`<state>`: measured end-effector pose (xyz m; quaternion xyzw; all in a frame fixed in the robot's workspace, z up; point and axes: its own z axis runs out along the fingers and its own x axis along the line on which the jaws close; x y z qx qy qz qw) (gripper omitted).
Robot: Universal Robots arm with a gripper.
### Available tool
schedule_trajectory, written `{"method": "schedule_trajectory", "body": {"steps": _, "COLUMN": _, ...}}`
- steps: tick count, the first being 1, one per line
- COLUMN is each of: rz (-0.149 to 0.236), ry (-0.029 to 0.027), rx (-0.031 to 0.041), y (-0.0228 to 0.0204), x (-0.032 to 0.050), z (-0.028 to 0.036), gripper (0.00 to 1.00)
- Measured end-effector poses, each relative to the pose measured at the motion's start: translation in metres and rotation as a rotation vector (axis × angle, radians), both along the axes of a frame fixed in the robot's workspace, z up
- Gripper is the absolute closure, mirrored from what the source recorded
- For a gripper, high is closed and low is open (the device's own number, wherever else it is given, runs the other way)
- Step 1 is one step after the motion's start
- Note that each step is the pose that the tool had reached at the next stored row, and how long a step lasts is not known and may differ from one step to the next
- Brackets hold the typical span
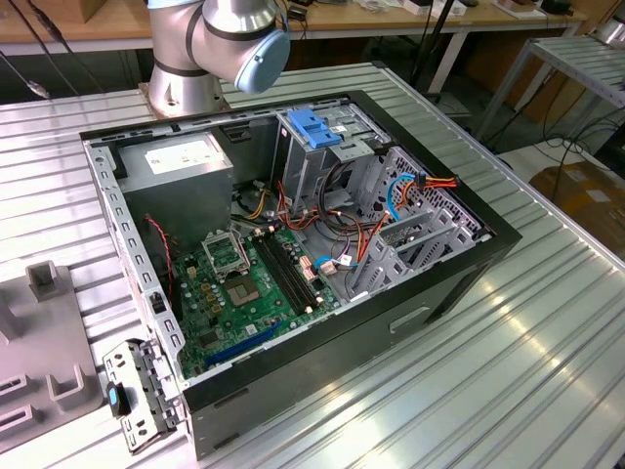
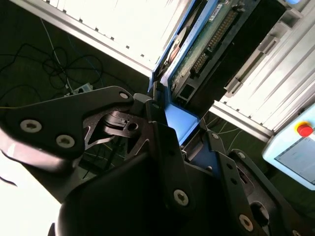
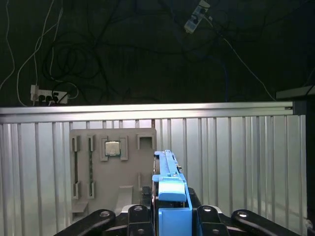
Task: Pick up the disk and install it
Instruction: 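Pick up the disk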
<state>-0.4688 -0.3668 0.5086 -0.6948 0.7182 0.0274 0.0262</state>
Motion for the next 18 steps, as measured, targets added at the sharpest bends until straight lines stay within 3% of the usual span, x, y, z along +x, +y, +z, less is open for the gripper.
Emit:
{"method": "schedule_trajectory", "body": {"steps": 6, "rz": 0.000, "ry": 0.0004, "rx": -0.0004, "y": 0.0001, "x": 0.0007, "z": 0.0005, "gripper": 0.63}}
{"method": "schedule_trajectory", "body": {"steps": 8, "rz": 0.000, "ry": 0.0034, "rx": -0.0004, "y": 0.0001, "x": 0.0034, "z": 0.0004, "gripper": 0.63}}
{"method": "schedule_trajectory", "body": {"steps": 9, "rz": -0.001, "ry": 0.0234, "rx": -0.0015, "y": 0.0000, "x": 0.0105, "z": 0.0003, "gripper": 0.63}}
{"method": "schedule_trajectory", "body": {"steps": 10, "rz": -0.001, "ry": 0.0304, "rx": -0.0020, "y": 0.0001, "x": 0.0129, "z": 0.0005, "gripper": 0.63}}
{"method": "schedule_trajectory", "body": {"steps": 14, "rz": -0.001, "ry": 0.0310, "rx": -0.0019, "y": 0.0001, "x": 0.0136, "z": 0.0003, "gripper": 0.63}}
{"method": "schedule_trajectory", "body": {"steps": 18, "rz": -0.001, "ry": 0.0297, "rx": -0.0026, "y": 0.0000, "x": 0.0195, "z": 0.0001, "gripper": 0.63}}
